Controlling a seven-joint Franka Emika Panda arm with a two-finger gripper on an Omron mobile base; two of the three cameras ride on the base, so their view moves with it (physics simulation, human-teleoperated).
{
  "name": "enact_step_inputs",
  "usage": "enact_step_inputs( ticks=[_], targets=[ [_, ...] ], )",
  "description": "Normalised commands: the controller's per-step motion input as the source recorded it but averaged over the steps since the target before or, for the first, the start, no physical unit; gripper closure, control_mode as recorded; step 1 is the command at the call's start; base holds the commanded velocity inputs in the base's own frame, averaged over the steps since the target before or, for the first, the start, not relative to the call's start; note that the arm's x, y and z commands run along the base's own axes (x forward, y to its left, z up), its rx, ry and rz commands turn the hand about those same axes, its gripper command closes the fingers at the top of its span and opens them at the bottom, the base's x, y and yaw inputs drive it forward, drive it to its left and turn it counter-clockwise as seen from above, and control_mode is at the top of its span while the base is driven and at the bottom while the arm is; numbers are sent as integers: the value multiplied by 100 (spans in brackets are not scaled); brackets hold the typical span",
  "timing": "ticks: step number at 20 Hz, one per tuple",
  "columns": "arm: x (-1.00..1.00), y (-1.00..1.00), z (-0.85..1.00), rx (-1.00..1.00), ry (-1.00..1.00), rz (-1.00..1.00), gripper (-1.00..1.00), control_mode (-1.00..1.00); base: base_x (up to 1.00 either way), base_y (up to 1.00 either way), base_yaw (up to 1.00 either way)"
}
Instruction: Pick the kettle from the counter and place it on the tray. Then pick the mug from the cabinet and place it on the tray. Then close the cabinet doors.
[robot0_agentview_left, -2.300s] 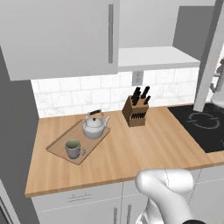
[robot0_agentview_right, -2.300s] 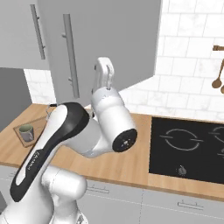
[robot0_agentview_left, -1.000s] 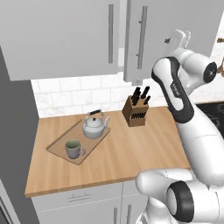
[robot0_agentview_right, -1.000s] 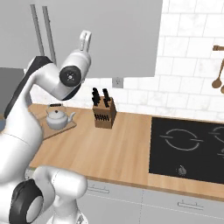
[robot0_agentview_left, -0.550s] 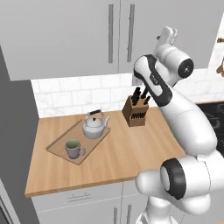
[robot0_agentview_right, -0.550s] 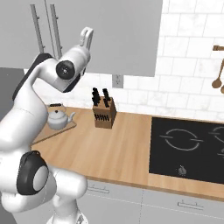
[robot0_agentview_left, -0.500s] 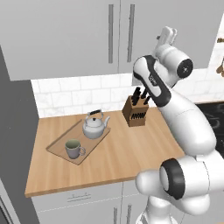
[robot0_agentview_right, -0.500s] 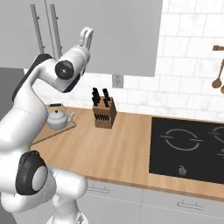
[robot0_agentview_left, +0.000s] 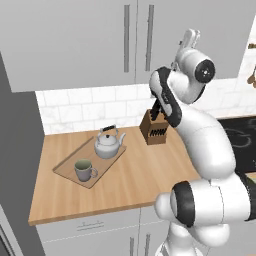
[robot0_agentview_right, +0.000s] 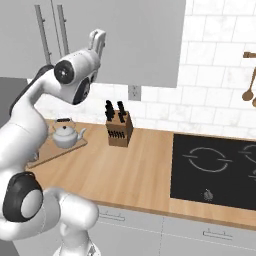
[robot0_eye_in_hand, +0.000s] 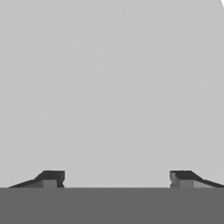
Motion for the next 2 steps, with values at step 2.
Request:
enact_step_inputs(
  ticks=[2],
  targets=[
    [56,-17,0,3,7,0,-100,-100,0,0,0]
  ],
)
